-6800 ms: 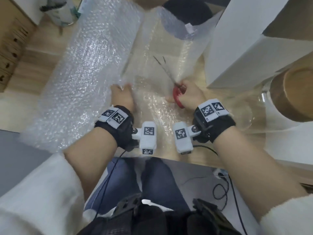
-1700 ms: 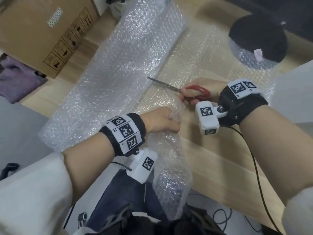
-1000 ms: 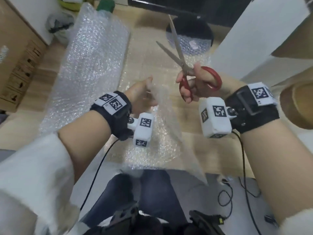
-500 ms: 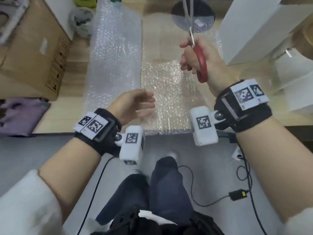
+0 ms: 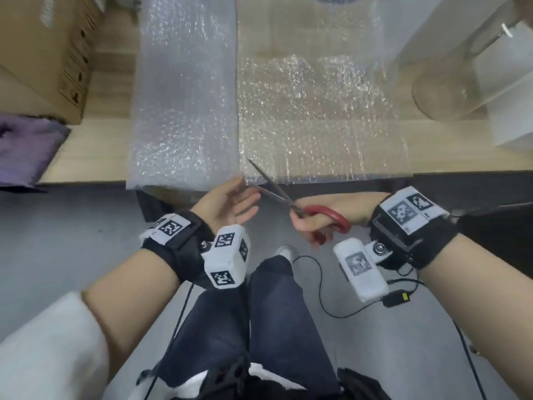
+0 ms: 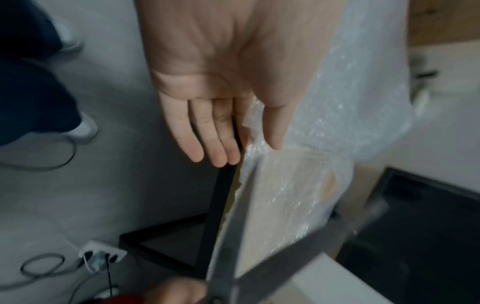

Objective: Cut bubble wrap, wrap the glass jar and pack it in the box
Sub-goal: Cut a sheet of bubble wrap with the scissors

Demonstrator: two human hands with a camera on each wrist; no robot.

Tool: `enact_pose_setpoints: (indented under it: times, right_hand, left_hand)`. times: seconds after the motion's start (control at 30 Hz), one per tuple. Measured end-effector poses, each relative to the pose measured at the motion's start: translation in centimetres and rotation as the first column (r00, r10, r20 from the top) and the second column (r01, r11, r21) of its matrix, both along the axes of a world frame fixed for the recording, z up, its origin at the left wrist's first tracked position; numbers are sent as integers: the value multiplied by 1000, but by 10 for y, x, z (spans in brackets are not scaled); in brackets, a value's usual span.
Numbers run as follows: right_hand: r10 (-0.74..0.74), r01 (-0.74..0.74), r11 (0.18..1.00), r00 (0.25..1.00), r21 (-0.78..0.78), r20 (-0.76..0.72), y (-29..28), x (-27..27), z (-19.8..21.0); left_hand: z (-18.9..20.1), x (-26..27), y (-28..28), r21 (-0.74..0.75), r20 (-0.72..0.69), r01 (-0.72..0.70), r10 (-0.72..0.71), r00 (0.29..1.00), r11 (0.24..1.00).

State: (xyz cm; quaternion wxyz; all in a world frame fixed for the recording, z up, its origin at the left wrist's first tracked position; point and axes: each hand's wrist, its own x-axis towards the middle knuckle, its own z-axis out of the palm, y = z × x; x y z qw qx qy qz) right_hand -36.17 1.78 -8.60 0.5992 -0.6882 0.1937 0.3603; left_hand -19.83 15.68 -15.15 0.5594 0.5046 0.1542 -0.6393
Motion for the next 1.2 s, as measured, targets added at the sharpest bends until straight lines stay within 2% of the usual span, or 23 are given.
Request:
enact_pose_setpoints:
  times: [0.1,0.2,0.33,0.43,0.6,0.73,0.93,1.2]
  right_hand:
    - [41,-36,998,997,59,-72,6,-12,-7]
    - [-9,13,999,994,37,-105,9,-16,-11]
    - [-239,245,969,964,34,-114,19,-9,-9]
    - [-349,358,928,932,101,-96,28,0,-12]
    - [-382,381,912,924,149,-25,46,8,-18]
    - [-472,461,865,881,197,10,45,8,-13]
    - [-615,611,788,787,75,44,59,34,-8]
    - [-643,648,762,755,4,125,72,50,-27]
  left_hand:
    - [3,-2,-7,22,148,62,-65,987,998]
    - [7,0,-11,52,256,48,-60,965,997]
    - [8,1,-14,55,349,-5,-14,937,998]
    - [8,-3,-14,47,335,-25,8,942,999]
    - [13,-3,-15,-2,295,-32,31,955,999]
    - [17,0,-16,-39,253,-57,65,965,998]
    - [18,-3,-21,-72,218,-12,28,975,997]
    - [14,-7,-19,-94,187,-44,61,980,995]
